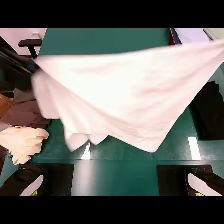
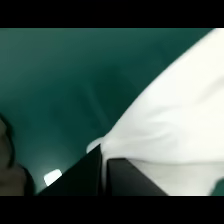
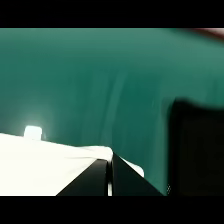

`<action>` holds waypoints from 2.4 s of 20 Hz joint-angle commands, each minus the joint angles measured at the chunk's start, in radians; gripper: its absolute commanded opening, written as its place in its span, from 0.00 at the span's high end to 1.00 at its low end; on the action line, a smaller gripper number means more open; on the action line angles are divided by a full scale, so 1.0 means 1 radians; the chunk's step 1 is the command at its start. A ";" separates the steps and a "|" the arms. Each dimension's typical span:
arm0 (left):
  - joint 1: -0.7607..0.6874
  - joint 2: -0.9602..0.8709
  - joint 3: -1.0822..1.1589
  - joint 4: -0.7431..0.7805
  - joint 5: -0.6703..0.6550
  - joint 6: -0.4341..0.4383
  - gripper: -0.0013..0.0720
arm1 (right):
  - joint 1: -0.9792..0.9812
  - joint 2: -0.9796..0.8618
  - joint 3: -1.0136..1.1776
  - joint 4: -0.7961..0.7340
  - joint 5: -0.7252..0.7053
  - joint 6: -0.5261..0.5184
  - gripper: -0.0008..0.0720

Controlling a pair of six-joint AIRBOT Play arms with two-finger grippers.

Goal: Fold the shirts.

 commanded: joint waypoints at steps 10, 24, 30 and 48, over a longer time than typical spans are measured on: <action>0.000 -0.018 -0.540 -0.370 -0.018 0.072 0.16 | 0.000 0.136 -0.620 0.003 -0.135 0.001 0.97; 0.001 -0.650 -0.166 -0.098 0.203 -0.183 0.16 | 0.000 0.154 -0.619 0.003 -0.134 0.001 0.97; 0.001 -0.615 0.020 -0.047 0.200 -0.185 0.95 | 0.000 0.161 -0.619 0.002 -0.149 0.001 0.97; 0.001 0.058 0.792 0.105 0.230 -0.221 0.95 | 0.000 0.206 0.399 -0.009 -0.125 -0.037 0.97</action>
